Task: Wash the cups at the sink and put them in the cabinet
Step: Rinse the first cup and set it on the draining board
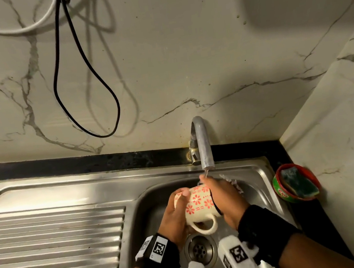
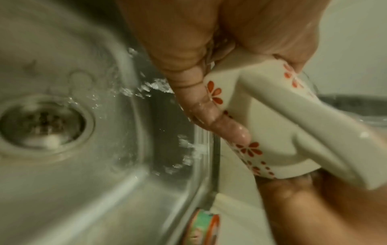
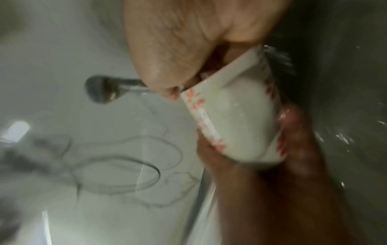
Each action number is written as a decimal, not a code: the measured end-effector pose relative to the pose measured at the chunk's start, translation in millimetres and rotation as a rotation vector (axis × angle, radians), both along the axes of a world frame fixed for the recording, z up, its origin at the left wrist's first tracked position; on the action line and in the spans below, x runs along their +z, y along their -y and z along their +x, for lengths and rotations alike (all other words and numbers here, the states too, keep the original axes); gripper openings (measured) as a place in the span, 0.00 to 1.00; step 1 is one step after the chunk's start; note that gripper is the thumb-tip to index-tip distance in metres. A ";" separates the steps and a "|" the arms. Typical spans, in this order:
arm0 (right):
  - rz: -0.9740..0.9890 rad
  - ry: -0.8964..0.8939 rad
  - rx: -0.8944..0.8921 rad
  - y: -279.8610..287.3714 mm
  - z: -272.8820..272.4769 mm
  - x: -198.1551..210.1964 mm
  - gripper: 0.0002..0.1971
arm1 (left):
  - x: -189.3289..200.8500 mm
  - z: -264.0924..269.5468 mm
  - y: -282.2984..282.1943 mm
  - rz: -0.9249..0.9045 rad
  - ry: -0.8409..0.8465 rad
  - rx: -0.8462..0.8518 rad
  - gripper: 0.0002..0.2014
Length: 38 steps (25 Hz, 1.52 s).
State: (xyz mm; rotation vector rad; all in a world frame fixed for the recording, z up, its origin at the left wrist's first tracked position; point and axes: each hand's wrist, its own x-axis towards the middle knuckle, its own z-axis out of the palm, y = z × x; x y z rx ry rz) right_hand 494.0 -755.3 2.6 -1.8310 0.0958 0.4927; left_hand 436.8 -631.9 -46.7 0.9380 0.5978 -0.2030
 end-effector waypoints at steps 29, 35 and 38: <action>-0.092 0.627 0.135 38.4 -18.9 17.8 0.40 | 37.3 16.8 -6.3 0.016 0.055 -0.108 0.21; -1.051 0.403 0.694 18.0 -4.4 55.0 0.47 | 25.2 25.5 12.7 0.075 -0.129 -0.286 0.18; -1.241 0.382 0.873 3.5 3.2 73.5 0.34 | 20.5 11.8 29.1 -0.075 -0.182 -0.287 0.10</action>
